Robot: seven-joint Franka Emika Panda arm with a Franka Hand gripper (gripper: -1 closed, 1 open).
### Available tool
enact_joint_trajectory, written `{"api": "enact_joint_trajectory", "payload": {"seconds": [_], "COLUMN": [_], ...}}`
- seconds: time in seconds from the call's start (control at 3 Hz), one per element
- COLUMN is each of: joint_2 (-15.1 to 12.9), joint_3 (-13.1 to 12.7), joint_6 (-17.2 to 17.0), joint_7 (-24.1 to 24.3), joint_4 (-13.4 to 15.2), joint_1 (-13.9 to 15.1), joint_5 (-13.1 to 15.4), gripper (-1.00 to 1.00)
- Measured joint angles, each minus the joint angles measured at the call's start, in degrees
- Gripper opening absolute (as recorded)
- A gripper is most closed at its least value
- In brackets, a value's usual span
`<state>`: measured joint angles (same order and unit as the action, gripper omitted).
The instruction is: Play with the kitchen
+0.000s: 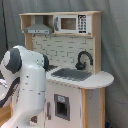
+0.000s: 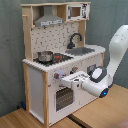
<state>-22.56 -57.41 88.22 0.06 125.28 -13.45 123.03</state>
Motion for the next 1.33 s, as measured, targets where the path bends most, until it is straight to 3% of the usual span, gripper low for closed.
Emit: {"api": "enact_joint_trajectory", "payload": {"seconds": [0.67,1.33], "joint_2": [-5.25,-11.27], "joint_3": [0.55,0.74], "joint_6": [-1.18,-5.17], "joint_7": [-7.87,-13.97], "joint_4": [-6.20,-12.35], "joint_1": [-1.71,-3.05], "joint_5": [-0.03,-0.05], "gripper": [1.00,1.00]}}
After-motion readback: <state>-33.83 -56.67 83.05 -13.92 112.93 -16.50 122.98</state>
